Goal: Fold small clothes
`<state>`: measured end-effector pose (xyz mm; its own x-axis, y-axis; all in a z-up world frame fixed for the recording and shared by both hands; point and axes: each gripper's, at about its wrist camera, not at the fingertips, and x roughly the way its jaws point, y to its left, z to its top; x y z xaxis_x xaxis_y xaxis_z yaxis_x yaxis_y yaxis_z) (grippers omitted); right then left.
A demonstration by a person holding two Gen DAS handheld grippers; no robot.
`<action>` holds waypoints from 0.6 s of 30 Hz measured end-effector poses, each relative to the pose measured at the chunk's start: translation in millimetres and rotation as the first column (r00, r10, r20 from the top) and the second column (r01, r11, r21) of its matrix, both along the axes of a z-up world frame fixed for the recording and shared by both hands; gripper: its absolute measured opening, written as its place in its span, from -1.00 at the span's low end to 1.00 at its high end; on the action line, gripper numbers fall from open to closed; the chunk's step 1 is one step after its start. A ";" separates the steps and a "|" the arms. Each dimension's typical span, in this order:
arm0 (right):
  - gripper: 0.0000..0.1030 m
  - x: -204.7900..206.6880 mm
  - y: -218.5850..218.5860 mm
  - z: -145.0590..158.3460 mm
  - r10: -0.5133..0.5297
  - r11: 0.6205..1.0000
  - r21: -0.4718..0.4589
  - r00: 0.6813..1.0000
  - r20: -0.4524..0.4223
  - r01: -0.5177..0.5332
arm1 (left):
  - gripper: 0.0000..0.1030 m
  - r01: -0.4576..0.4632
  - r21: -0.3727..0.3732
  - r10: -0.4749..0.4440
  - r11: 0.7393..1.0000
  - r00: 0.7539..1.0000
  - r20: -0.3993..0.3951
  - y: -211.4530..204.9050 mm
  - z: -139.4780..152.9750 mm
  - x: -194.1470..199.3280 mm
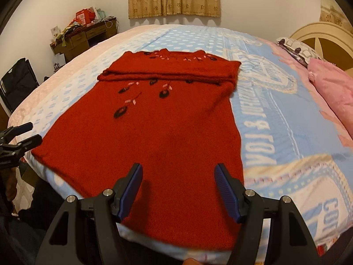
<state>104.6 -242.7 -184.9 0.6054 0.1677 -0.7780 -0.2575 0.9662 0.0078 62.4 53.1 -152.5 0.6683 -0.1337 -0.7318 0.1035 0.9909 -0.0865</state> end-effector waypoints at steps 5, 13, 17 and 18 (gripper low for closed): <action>0.32 -17.8 -17.4 3.0 -0.043 0.999 -0.002 0.999 0.008 0.043 | 0.81 0.004 -0.041 -0.006 0.999 0.999 -0.046 2.0 -7.8 -1.8; 0.32 -34.7 -49.3 1.6 -0.110 0.994 0.023 0.994 -0.022 0.110 | 0.27 0.026 -0.065 -0.031 0.998 0.997 -0.077 -2.6 -13.4 -5.0; 0.31 -36.0 -53.3 -2.4 -0.108 0.993 0.047 0.993 -0.041 0.110 | 0.22 0.041 -0.070 -0.046 0.997 0.996 -0.079 -5.1 -12.2 -8.4; 0.21 -36.4 -53.3 -2.6 -0.106 0.993 0.053 0.993 -0.042 0.108 | 0.22 0.037 -0.071 -0.043 0.997 0.996 -0.081 -4.4 -12.4 -8.2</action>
